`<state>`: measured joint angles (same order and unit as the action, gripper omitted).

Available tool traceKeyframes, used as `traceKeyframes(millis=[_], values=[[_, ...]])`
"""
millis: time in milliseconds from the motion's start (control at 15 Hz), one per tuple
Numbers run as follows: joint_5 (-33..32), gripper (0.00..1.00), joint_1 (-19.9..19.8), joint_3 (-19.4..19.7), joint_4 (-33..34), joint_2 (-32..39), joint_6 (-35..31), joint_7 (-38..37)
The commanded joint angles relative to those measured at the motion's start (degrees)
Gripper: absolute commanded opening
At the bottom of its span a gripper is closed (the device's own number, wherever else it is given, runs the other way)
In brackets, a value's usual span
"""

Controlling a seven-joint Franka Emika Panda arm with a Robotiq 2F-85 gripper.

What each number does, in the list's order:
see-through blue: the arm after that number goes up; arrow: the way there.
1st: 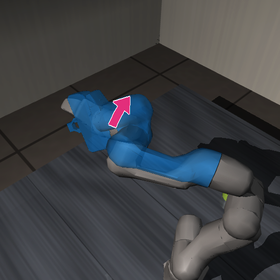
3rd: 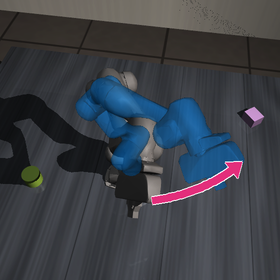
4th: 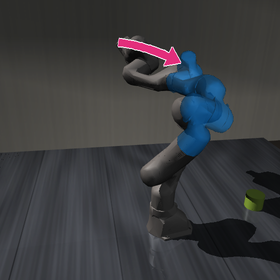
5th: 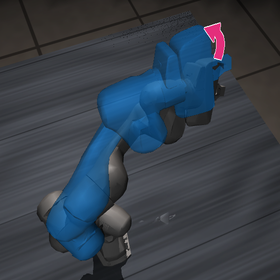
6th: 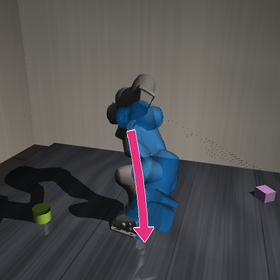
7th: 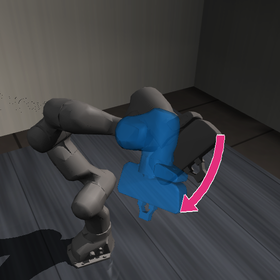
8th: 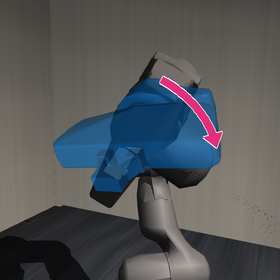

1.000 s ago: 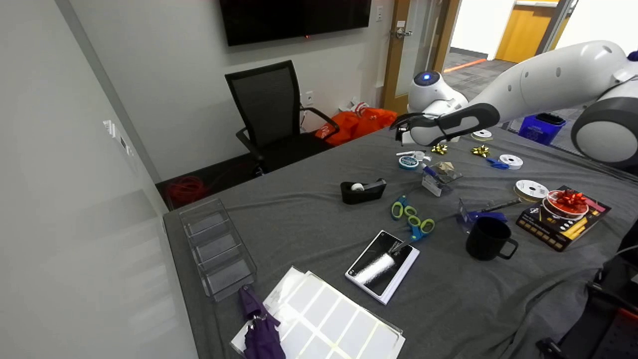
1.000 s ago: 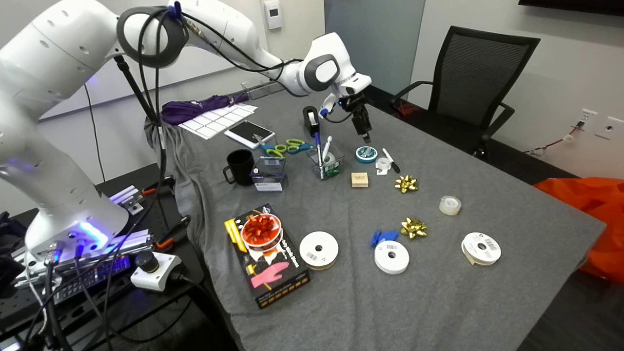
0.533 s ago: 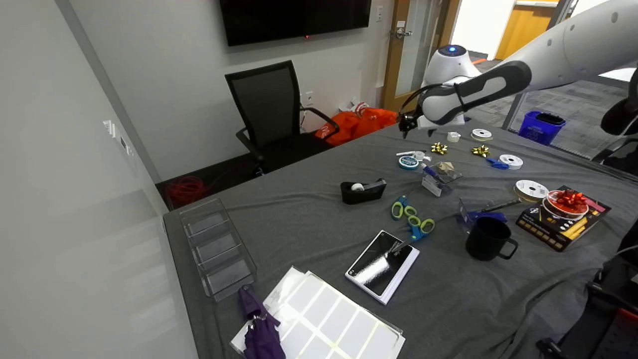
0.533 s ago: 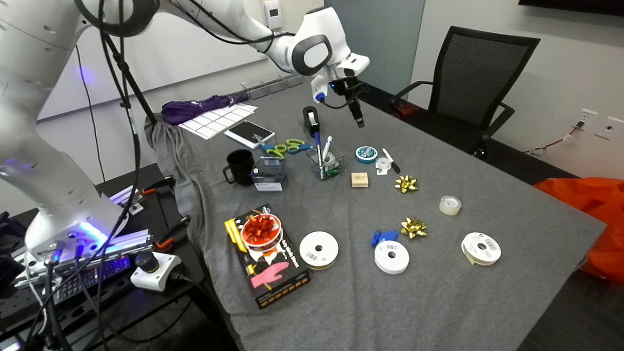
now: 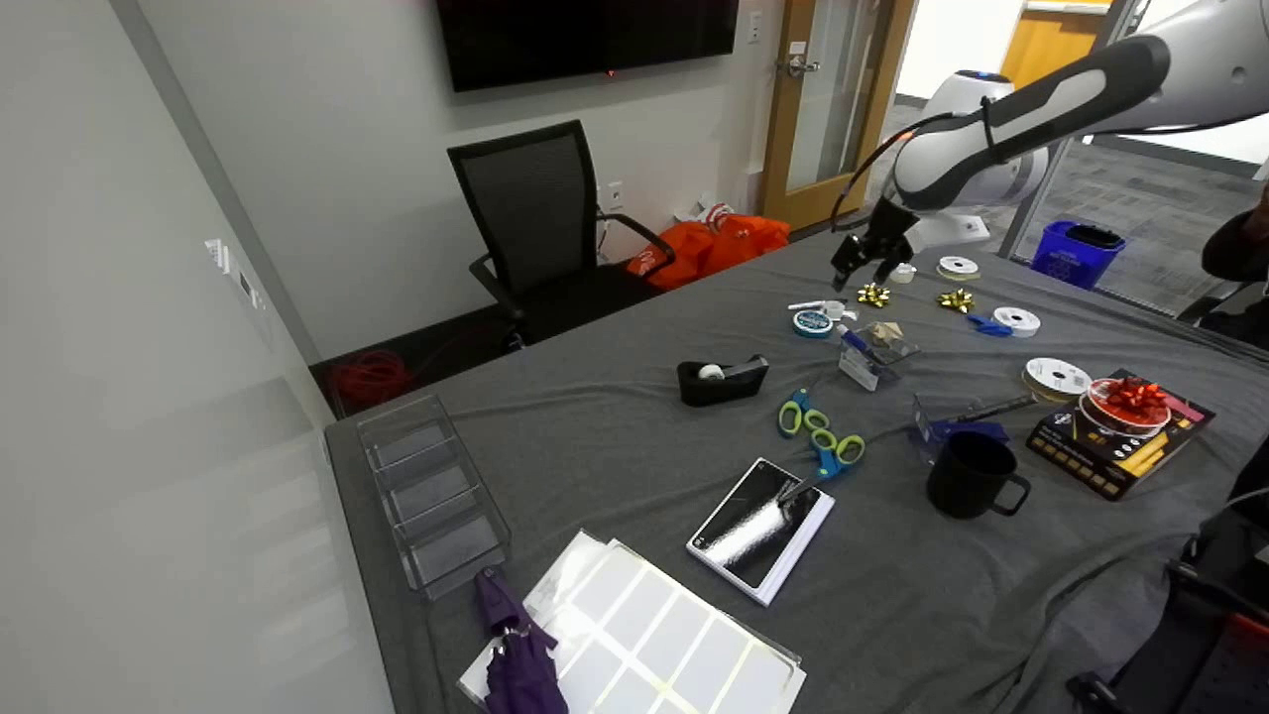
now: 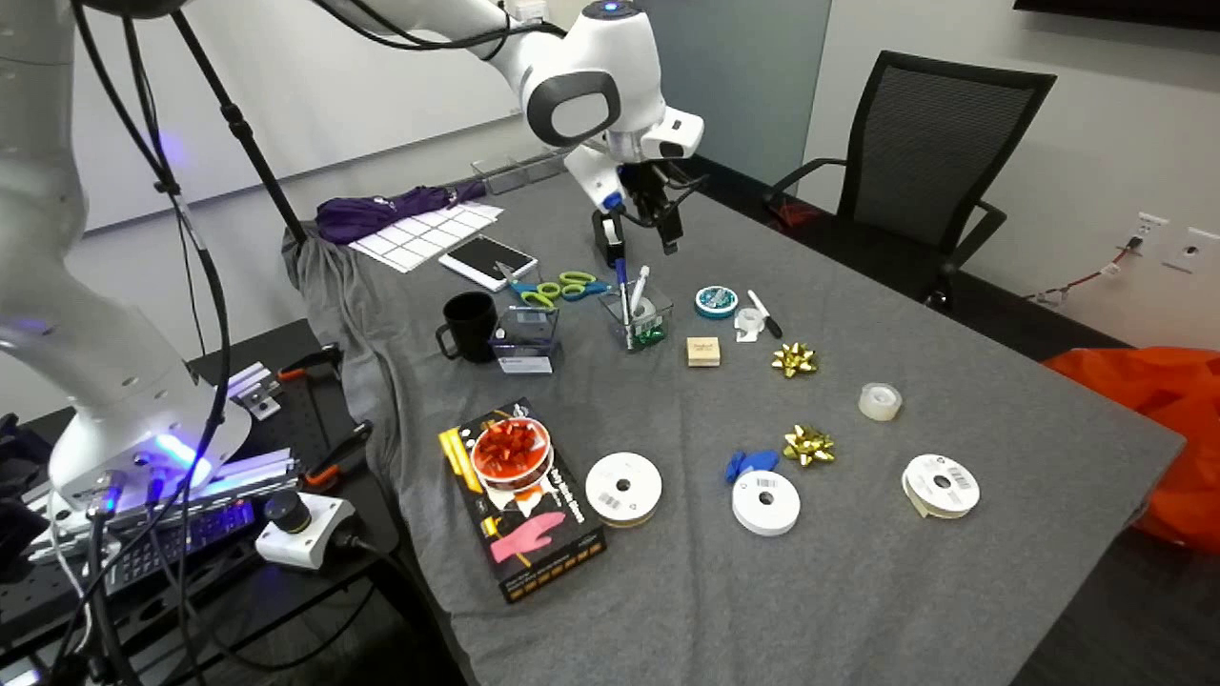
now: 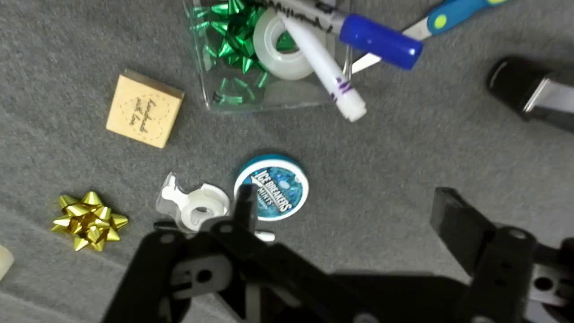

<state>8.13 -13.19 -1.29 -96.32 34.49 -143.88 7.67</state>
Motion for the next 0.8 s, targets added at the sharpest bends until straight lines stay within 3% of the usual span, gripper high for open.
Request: traceKeyframes(millis=[0,267,733], values=[[3.26,1.0,-4.16,-3.69,-5.73,-3.97,4.75,12.77],[0.58,1.0,-4.27,-3.2,-6.9,-3.76,7.44,23.8],[-5.76,1.0,-3.61,-2.15,-7.87,-3.62,5.94,40.86]])
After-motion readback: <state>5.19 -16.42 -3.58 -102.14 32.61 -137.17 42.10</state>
